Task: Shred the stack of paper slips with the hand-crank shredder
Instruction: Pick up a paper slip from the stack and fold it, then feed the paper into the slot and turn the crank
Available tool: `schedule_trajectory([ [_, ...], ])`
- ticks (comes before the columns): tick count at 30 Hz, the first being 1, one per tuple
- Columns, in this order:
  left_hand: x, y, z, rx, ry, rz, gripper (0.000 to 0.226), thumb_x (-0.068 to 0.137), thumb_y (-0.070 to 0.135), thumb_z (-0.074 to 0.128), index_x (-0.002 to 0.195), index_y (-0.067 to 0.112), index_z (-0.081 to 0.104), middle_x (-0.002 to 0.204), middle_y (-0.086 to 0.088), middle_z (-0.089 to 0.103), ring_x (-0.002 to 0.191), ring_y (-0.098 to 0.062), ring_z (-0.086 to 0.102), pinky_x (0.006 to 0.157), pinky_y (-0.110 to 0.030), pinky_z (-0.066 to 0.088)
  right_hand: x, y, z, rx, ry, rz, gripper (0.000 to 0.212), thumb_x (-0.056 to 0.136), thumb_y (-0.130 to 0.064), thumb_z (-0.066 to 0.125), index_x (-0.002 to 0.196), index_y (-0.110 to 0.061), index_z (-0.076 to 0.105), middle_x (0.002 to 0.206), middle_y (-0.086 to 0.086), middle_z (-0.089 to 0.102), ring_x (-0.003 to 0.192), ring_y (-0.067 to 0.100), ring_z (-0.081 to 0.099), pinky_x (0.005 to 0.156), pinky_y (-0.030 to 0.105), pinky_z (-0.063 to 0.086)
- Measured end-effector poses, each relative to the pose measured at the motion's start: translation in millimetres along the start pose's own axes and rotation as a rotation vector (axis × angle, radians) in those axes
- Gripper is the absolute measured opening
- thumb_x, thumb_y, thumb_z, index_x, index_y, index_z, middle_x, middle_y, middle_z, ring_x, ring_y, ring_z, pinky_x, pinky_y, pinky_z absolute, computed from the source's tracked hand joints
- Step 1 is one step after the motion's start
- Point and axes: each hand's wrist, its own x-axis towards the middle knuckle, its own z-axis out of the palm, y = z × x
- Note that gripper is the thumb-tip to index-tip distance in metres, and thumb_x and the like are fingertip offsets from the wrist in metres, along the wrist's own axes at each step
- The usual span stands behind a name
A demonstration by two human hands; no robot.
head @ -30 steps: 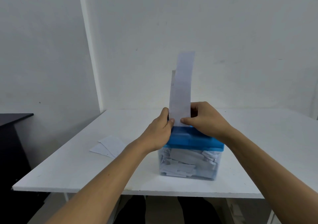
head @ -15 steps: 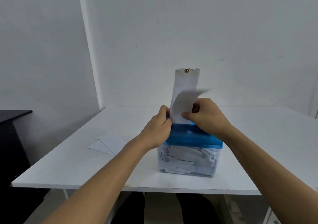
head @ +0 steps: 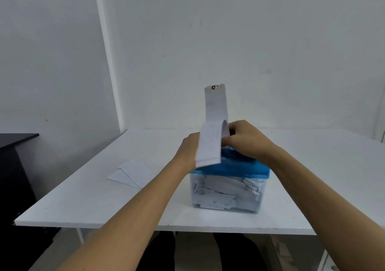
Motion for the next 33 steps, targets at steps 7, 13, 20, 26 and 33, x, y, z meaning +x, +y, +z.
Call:
schedule_trajectory([
  [7,7.1,3.5,9.9,0.091,0.175,-0.027,0.048,0.106,0.042,0.038,0.095,0.003,0.065,0.077,-0.002,0.058,0.069,-0.015,0.051,0.060,-0.026,0.037,2.1,-2.4,0.6,-0.014,0.005,0.037,0.023,0.085,-0.022,0.065,0.097,-0.004,0.071,0.076,0.015,0.063,0.064,0.018,0.048,0.063,0.032,0.039],
  [13,6.0,0.8,11.6,0.067,0.167,0.006,0.040,0.106,0.044,0.040,0.088,0.015,0.062,0.079,0.004,0.060,0.072,-0.012,0.056,0.060,-0.020,0.038,7.7,2.7,1.1,0.070,0.097,0.044,0.031,0.099,-0.036,0.056,0.102,-0.011,0.073,0.095,0.002,0.073,0.087,0.023,0.068,0.086,0.040,0.057],
  [20,3.5,-3.3,8.8,-0.006,0.127,0.025,0.021,0.100,0.033,0.057,0.106,0.015,0.066,0.099,0.003,0.068,0.084,-0.014,0.061,0.070,-0.021,0.047,6.5,-0.1,0.7,0.052,0.131,0.070,0.028,0.098,-0.030,0.059,0.097,-0.007,0.074,0.095,0.007,0.073,0.073,0.017,0.060,0.064,0.027,0.048],
  [26,3.4,-4.5,7.4,0.018,0.132,0.031,0.021,0.101,0.034,0.056,0.105,0.016,0.064,0.103,0.004,0.066,0.081,-0.008,0.058,0.058,-0.011,0.037,1.8,5.5,-28.7,0.116,0.174,-0.009,0.031,0.098,-0.018,0.056,0.128,-0.013,0.065,0.105,-0.003,0.069,0.092,0.012,0.066,0.083,0.029,0.056],
  [33,3.8,-9.1,10.4,0.143,0.148,0.038,0.023,0.098,0.041,0.055,0.101,0.019,0.064,0.103,0.007,0.068,0.095,-0.021,0.063,0.089,-0.043,0.054,-68.8,75.8,-37.4,-0.399,0.041,-0.055,0.088,0.080,0.015,0.043,0.154,-0.031,0.027,0.150,-0.004,0.045,0.132,0.014,0.044,0.111,0.028,0.035],
])
